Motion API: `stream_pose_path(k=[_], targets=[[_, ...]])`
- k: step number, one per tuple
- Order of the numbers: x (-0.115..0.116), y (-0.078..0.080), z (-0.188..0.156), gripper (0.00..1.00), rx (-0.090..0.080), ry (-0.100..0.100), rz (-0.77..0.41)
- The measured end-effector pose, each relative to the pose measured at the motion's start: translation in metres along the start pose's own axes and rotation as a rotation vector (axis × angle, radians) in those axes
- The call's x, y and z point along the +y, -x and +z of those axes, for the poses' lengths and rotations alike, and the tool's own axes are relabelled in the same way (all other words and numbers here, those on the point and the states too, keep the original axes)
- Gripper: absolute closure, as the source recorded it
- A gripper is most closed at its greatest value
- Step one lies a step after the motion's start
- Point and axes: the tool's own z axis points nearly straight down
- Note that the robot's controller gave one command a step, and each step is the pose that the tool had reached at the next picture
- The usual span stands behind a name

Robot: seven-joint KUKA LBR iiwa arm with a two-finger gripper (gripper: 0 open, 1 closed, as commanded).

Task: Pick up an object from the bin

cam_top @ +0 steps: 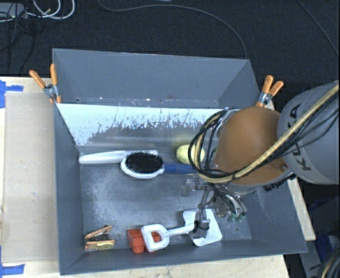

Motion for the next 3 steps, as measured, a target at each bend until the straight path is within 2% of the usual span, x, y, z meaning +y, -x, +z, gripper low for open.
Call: stream_pose_path(k=[1, 2, 3], targets=[[0.000, 0.002, -0.004, 0.00, -0.008, 0.000, 0.002], [0.006, 0.000, 0.032, 0.00, -0.012, 0.000, -0.132], [0.009, -0.002, 0.071, 0.00, -0.009, 0.000, -0.254]])
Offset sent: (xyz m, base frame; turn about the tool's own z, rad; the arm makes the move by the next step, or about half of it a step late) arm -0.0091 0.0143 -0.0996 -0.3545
